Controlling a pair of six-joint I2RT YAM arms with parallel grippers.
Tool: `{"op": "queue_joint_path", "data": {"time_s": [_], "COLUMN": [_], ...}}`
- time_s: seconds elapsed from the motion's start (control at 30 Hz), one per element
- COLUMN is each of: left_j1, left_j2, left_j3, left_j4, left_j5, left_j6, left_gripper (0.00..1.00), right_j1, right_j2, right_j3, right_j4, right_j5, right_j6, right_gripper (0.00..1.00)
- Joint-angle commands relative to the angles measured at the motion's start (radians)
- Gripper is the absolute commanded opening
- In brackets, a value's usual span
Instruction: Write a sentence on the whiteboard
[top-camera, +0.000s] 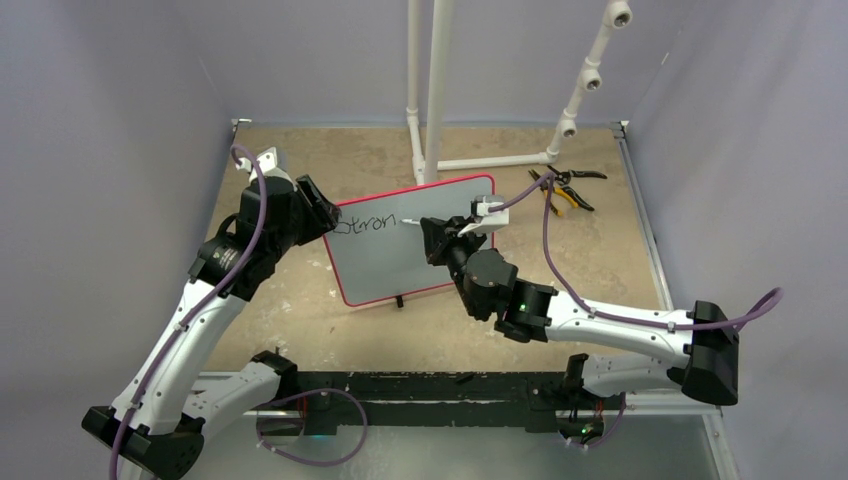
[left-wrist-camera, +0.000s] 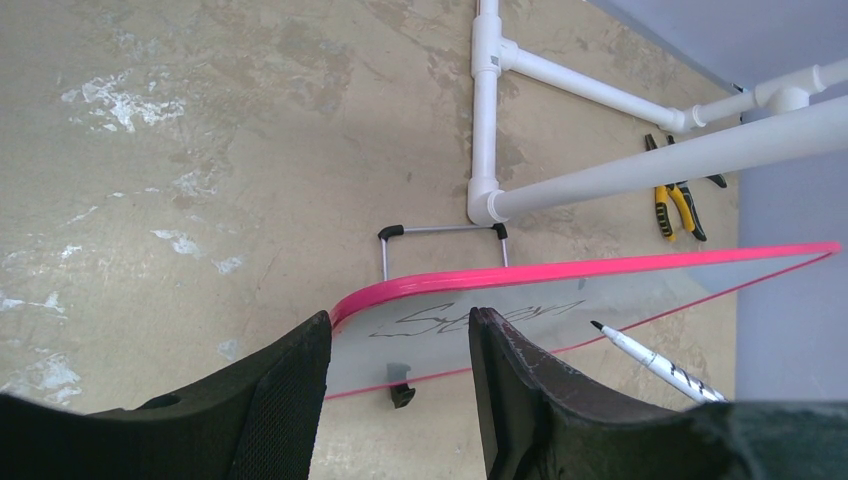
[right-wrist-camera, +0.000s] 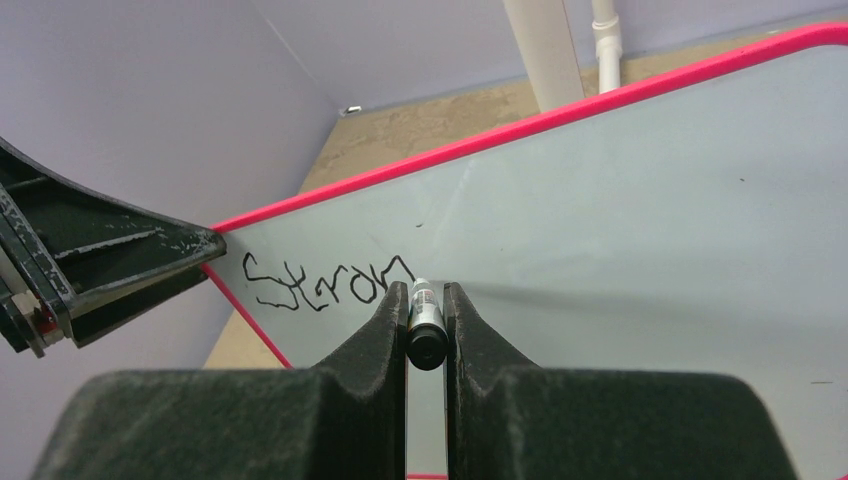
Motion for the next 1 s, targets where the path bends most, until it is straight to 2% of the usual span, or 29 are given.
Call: {"op": "queue_joint_path", "data": {"time_s": [0.0,0.97], "left_j1": [-0.001,-0.001], "left_j2": [-0.009,-0.008], "left_j3": [0.001,0.005], "left_j4": [0.006,0.009], "left_j5": [0.007,0.007], "left_j6": [-0.007,-0.004], "left_gripper": [0.52,0.52], "right_j1": [-0.004,-0.024], "right_j2": [-0.009,0.04], "right_j3": [0.022,0.037], "right_j4": [0.028,0.121], "right_j5": [0.048,0.089], "right_j6": [0.008,-0.056], "right_gripper": [0.0,0.0]}}
